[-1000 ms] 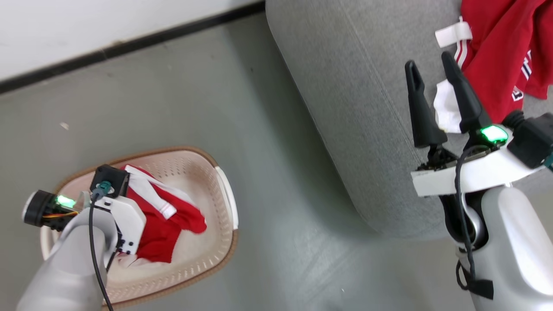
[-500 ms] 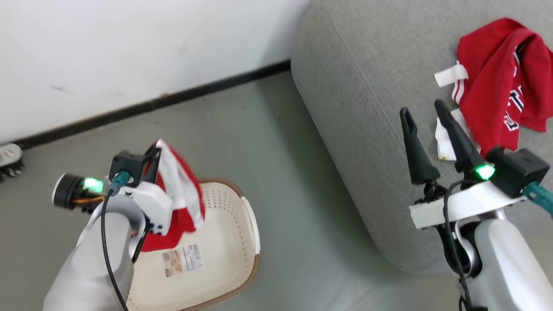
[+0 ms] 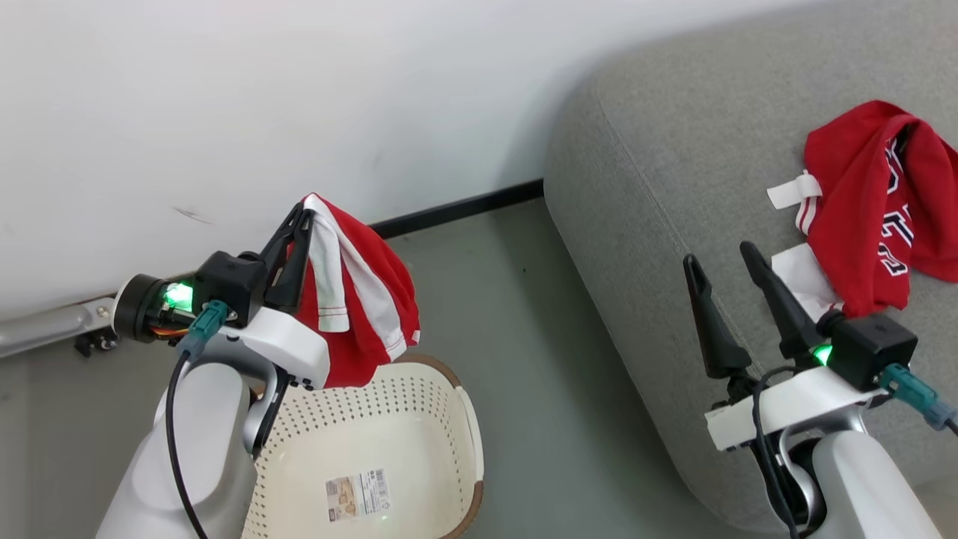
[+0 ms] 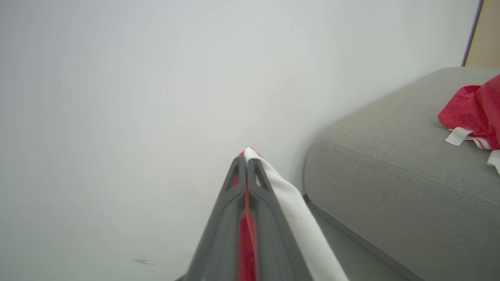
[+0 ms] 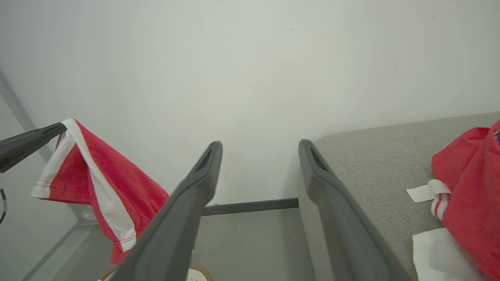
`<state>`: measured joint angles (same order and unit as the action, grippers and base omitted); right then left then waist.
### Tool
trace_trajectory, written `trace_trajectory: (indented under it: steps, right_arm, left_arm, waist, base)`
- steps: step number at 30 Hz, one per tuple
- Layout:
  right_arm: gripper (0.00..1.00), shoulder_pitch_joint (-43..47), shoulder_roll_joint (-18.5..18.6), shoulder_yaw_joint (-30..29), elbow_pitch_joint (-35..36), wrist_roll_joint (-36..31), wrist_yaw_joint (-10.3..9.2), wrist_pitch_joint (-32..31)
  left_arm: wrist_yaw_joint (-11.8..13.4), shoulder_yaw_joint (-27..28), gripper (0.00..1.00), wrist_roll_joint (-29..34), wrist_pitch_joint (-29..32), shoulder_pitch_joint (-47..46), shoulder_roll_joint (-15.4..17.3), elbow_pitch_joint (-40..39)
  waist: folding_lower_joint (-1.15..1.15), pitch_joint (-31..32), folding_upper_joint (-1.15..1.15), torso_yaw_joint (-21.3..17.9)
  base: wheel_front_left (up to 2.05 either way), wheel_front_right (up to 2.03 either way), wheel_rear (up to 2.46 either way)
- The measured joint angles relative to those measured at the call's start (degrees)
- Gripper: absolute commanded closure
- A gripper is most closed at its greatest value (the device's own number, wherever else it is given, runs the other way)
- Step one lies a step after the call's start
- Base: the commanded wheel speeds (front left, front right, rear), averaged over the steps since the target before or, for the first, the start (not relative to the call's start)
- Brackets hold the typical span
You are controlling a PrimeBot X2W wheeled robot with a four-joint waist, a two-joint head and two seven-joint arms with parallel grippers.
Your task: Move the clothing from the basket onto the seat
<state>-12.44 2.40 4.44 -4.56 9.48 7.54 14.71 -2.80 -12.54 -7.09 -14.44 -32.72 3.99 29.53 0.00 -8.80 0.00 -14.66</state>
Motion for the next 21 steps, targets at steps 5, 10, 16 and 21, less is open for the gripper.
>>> trace_trajectory:
  steps: [5, 10, 16, 21]
  right_arm:
    - [0.00, 1.87, 0.00, 0.07, -0.52, -0.63, 0.00, 0.00]
    - [0.00, 4.02, -0.01, 0.11, -1.31, -1.45, 0.00, 0.00]
    - [0.00, 5.66, -0.01, 0.08, -1.48, -1.86, 0.00, 0.00]
    - [0.00, 7.06, -0.01, 0.00, -1.44, -1.91, 0.00, 0.00]
  left_arm:
    - [-0.51, 0.36, 1.00, -0.34, 0.00, 2.98, -0.14, -4.99]
    - [-0.93, 0.79, 1.00, -0.59, -0.01, 6.44, -0.27, -8.35]
    - [-1.03, 1.41, 1.00, -1.48, -0.01, 9.81, -0.48, -11.84]
    - [-1.40, 1.57, 1.00, -1.53, -0.01, 11.52, -0.73, -13.96]
  waist:
    - [0.00, 2.55, 0.00, 1.01]
    - [0.00, 4.89, 0.00, 1.86]
    - [0.00, 7.37, 0.00, 2.68]
    - [0.00, 8.73, 0.00, 3.17]
  base:
    - [0.00, 0.00, 0.00]
    - [0.00, 0.00, 0.00]
    - [0.00, 0.00, 0.00]
    - [0.00, 0.00, 0.00]
